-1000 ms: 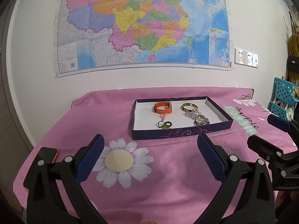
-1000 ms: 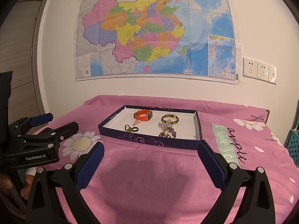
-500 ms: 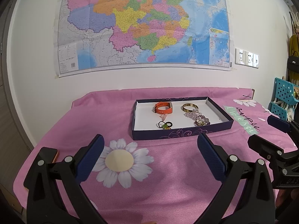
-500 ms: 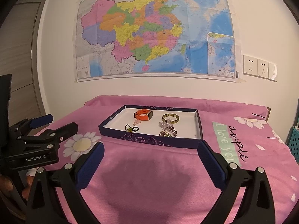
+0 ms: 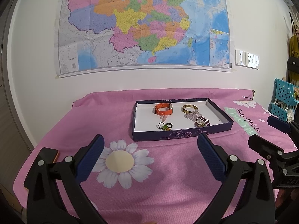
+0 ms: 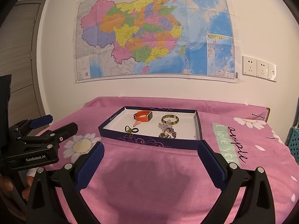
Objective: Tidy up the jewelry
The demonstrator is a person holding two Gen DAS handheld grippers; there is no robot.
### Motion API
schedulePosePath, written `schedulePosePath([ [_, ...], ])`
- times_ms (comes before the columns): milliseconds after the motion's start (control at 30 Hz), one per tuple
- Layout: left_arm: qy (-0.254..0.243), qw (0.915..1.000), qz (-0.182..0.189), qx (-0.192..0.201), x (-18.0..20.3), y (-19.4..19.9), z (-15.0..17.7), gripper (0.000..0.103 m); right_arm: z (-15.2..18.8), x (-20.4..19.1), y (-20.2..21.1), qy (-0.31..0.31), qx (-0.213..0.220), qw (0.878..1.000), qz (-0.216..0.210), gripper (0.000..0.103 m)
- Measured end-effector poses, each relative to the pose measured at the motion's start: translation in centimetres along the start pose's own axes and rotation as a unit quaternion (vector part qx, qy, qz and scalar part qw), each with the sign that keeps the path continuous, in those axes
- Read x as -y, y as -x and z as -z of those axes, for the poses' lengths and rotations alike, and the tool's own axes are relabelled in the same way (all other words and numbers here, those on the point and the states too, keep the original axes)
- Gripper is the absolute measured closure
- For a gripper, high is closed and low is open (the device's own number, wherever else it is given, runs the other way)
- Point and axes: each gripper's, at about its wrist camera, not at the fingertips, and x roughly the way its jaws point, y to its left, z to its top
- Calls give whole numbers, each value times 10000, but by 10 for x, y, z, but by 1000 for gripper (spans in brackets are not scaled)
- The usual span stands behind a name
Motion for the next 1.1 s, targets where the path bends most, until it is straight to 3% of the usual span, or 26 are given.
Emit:
schedulePosePath([
  [1100, -5, 10000, -25, 22, 1, 1, -3, 5, -1, -2, 0, 0, -9, 10000, 21, 7],
])
